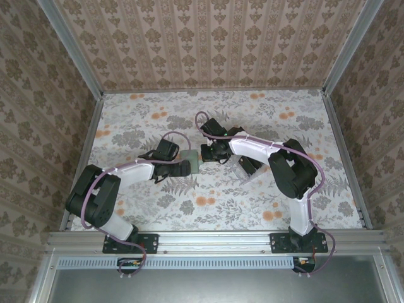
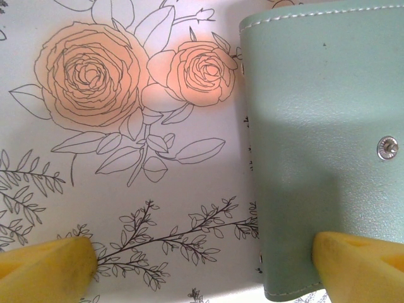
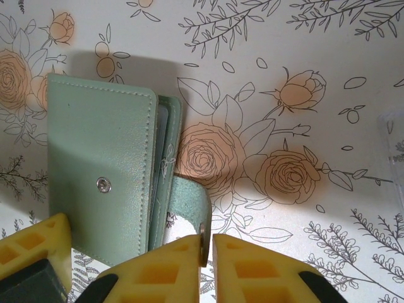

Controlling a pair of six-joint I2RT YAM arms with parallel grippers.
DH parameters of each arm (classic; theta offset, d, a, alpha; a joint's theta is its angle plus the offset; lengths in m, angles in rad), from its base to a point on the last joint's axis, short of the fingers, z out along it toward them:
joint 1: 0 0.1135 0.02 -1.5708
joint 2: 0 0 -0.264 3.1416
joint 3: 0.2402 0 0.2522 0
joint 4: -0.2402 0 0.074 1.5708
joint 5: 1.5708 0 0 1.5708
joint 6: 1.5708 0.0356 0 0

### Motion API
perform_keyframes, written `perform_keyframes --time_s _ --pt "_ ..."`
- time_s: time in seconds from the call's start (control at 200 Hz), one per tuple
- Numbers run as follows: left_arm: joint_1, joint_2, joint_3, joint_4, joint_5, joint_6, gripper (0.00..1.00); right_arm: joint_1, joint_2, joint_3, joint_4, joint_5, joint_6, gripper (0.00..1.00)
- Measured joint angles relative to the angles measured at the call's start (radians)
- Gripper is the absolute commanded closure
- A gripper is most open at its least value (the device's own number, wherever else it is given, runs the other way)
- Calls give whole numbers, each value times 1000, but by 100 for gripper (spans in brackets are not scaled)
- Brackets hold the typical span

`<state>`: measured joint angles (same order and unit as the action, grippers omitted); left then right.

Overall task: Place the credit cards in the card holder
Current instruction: Close the button on the card holder.

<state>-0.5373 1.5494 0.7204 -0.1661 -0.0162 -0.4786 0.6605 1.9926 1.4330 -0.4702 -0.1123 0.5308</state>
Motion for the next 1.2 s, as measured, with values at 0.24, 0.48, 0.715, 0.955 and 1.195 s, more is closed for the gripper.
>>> perform_keyframes --time_s 0.24,0.48,0.715,0.955,1.195 --pt "0 0 0 0 0 0 0 0 0 0 2 0 0 84" --pt "0 0 0 0 0 0 0 0 0 0 3 0 3 84" --pt "0 0 -1 1 0 0 0 0 -3 0 3 0 7 84" --pt "0 0 -1 2 -1 0 0 -2 -6 0 18 -4 14 87" --pt "0 0 -1 2 -3 0 0 -2 -6 0 20 -23 22 100"
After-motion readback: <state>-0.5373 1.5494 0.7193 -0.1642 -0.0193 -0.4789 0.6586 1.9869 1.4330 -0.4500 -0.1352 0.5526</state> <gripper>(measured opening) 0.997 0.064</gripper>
